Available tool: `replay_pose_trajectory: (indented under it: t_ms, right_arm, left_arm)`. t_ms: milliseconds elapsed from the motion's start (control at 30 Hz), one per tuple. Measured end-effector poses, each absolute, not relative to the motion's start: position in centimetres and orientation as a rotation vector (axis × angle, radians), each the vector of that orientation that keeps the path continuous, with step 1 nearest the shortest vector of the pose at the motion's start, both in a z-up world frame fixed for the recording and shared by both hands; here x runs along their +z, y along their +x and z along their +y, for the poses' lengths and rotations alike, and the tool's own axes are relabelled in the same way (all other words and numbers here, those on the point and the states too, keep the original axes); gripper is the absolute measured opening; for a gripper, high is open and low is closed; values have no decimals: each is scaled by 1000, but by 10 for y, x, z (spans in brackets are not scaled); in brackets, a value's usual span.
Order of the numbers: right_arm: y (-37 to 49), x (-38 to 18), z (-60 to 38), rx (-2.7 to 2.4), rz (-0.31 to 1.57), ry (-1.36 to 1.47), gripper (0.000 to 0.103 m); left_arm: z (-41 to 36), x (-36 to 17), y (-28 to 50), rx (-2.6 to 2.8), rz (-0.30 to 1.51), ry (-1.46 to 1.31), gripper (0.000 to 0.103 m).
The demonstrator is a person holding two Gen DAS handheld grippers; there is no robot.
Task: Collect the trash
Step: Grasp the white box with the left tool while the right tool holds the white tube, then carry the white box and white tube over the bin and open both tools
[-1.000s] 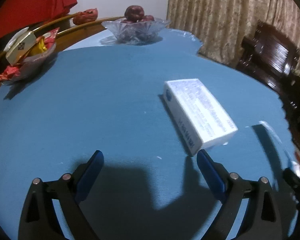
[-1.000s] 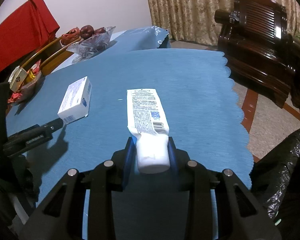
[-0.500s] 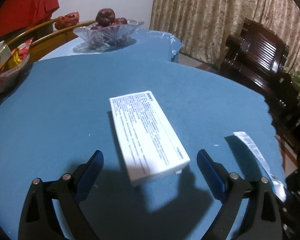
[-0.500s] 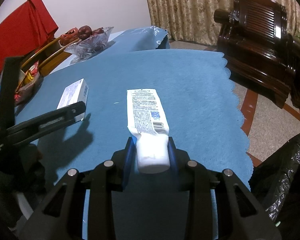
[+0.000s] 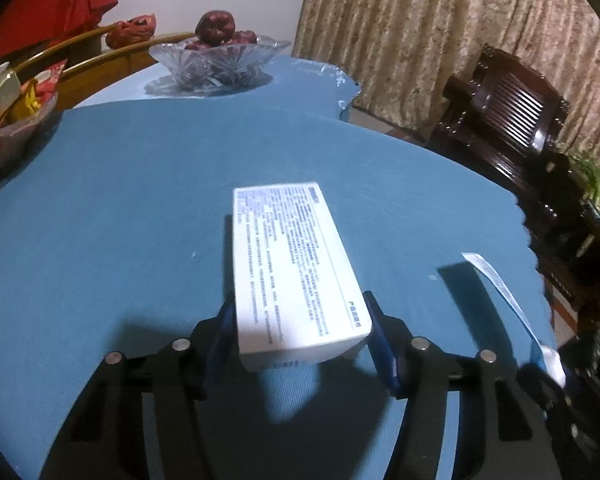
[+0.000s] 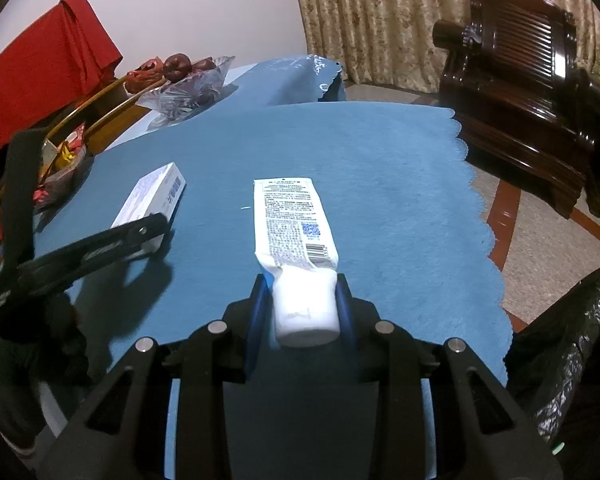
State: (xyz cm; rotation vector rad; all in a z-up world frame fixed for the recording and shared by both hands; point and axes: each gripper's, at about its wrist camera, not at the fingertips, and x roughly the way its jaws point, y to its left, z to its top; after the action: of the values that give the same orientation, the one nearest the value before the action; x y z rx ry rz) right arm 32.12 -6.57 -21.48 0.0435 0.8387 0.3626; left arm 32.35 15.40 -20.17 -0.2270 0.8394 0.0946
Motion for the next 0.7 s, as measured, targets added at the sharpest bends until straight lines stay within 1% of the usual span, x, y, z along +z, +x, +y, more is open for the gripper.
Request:
replay_pose_trajectory:
  t_ms: [167,300,367,400,433,500,533,600,700]
  right_arm:
    - [310,-212,-62,370,842,37,32]
    - [302,-214,-59,373,855,25,32]
    - [299,-216,-58,373,863,21,32]
    - [298,-216,-57,373,865,18,32]
    - [297,-216,-57,373,866,16,32]
    - [294,-216,-56,374,869,11,32]
    - [294,-215,-56,374,868,10,32]
    - [293,-213,-57,374,867,11,32]
    - [291,-207,-58,376,854,9,32]
  left_arm:
    - [147,-197,289,66,844,-194,58]
    - [139,-207,269,44,898,-166,58]
    - [137,-210,266,44,903,-156,62]
    - [136,-210,266,41,901,-157,70]
    - [136,-210,268,49,903,-158,75]
    - [137,-210,274,64,908,-169,75]
    - [138,-210,275,62,905,-177,71]
    - [136,-210,275,58,899,-176,56]
    - [136,-207,273,36,890,-186,55]
